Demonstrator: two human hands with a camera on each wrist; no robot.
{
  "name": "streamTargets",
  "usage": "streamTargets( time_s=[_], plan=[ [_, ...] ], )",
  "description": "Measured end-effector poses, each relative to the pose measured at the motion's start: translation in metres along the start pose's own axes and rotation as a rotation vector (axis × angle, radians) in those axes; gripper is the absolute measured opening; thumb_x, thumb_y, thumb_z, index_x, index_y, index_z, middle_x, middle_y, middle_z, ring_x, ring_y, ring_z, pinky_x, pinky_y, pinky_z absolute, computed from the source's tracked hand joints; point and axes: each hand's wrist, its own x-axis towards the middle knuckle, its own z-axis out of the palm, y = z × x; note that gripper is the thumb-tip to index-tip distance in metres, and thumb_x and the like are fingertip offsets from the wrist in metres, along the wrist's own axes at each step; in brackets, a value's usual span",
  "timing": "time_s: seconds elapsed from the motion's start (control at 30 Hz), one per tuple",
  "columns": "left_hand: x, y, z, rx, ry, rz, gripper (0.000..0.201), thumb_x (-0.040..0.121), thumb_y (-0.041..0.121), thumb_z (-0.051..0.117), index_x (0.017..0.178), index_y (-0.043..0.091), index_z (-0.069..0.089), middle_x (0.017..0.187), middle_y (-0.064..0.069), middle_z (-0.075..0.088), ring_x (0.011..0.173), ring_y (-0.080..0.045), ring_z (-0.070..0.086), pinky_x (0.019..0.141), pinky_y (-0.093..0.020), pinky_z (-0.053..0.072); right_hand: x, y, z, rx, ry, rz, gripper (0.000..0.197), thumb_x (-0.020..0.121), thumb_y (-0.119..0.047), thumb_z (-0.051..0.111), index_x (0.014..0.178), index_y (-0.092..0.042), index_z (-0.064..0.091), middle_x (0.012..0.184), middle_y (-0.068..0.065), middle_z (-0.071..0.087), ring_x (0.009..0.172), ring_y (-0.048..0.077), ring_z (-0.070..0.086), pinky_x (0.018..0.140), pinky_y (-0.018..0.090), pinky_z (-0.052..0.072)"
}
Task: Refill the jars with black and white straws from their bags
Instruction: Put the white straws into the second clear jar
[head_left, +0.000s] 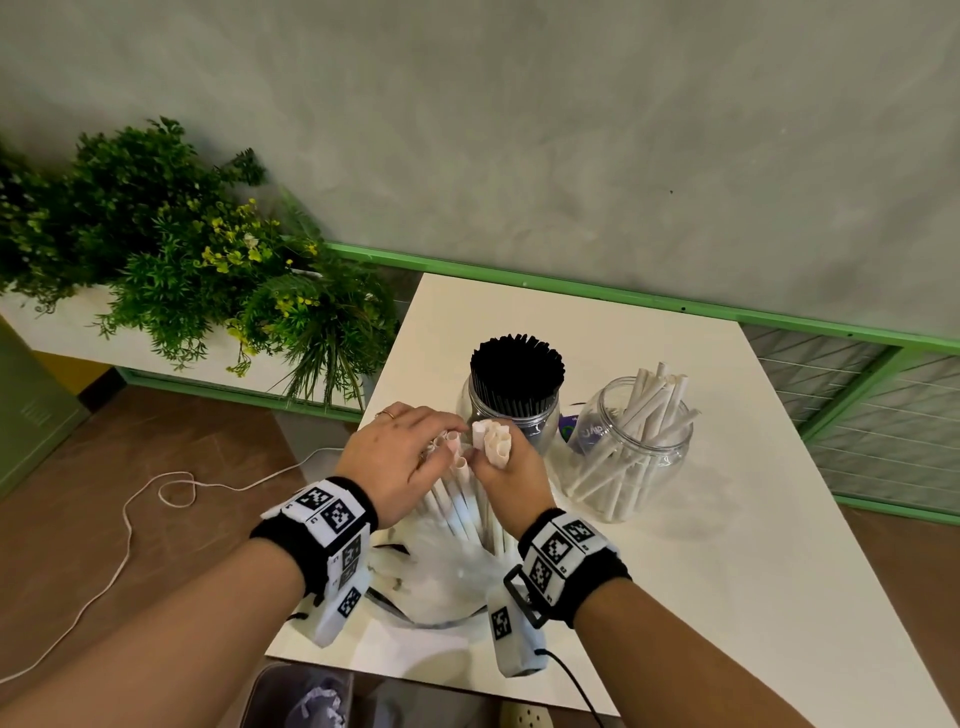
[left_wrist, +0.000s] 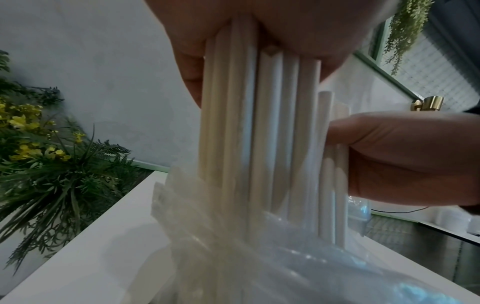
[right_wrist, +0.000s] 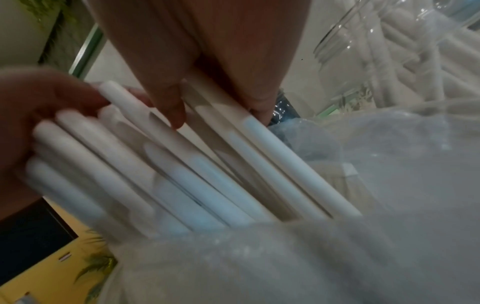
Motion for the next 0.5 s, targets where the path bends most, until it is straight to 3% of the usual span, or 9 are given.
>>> streamTargets(
  time_s=[0.07,0.13,0.2,0.3,0.37,0.43,0.5],
  plan=[
    [0.001,0.003,-0.001,0.042,-0.012,0.005,0.055,0.088,0.061,0.020,0.121,0.032,0.054,0.114,0.010,0.061,0.105,-0.017,0.050,0.087,-0.030,0.039,0.000,-0.003,0.008,0.042,0.033,0.009,0.025,0.084,-0.001,0.062,0.102,-0.017,0.056,0.091,0.000,0.065,0.080,0.009,0.060,0.075,0.020,0.049],
    [0.004,0.007,0.000,0.116,-0.012,0.019,0.054,0.084,0.067,0.028,0.119,0.034,0.054,0.109,0.010,0.061,0.100,-0.018,0.052,0.081,-0.031,0.043,0.001,-0.004,0.016,0.038,0.076,0.026,0.028,0.081,-0.007,0.061,0.107,-0.016,0.053,0.091,-0.001,0.060,0.080,0.012,0.056,0.076,0.026,0.049],
    [0.007,0.008,0.003,0.152,0.022,0.025,0.047,0.082,0.063,0.036,0.113,0.033,0.057,0.104,0.010,0.063,0.095,-0.019,0.055,0.077,-0.031,0.045,0.003,-0.001,0.020,0.033,0.126,0.017,0.031,0.077,-0.015,0.058,0.107,-0.021,0.051,0.091,-0.002,0.062,0.082,0.015,0.059,0.079,0.035,0.052],
    [0.009,0.004,0.008,0.139,0.086,0.045,0.034,0.083,0.055,0.041,0.101,0.033,0.060,0.097,0.010,0.064,0.088,-0.021,0.057,0.074,-0.030,0.047,0.005,0.004,0.015,-0.024,0.162,-0.022,0.041,0.084,-0.005,0.059,0.113,-0.029,0.043,0.094,-0.004,0.062,0.084,0.011,0.061,0.079,0.036,0.053],
    [0.010,0.001,0.009,0.123,0.100,0.052,0.030,0.084,0.053,0.042,0.099,0.033,0.059,0.095,0.011,0.063,0.087,-0.021,0.056,0.074,-0.032,0.050,0.003,0.001,0.006,-0.042,0.149,-0.098,0.055,0.085,-0.001,0.058,0.123,-0.035,0.037,0.104,-0.008,0.059,0.092,0.003,0.059,0.085,0.027,0.050],
    [0.010,-0.001,0.010,0.133,0.108,0.058,0.029,0.085,0.052,0.043,0.098,0.032,0.060,0.094,0.010,0.063,0.086,-0.021,0.056,0.074,-0.032,0.050,0.000,-0.003,-0.006,-0.137,0.115,-0.229,0.068,0.086,-0.002,0.058,0.136,-0.036,0.027,0.122,-0.007,0.051,0.109,0.000,0.051,0.096,0.017,0.041],
    [0.011,-0.001,0.011,0.161,0.112,0.065,0.030,0.085,0.051,0.043,0.097,0.030,0.061,0.094,0.010,0.064,0.086,-0.020,0.056,0.075,-0.030,0.048,0.000,-0.004,-0.016,-0.249,0.093,-0.372,0.074,0.087,-0.006,0.059,0.142,-0.037,0.021,0.130,0.003,0.049,0.118,0.010,0.051,0.102,0.024,0.041]
  ],
)
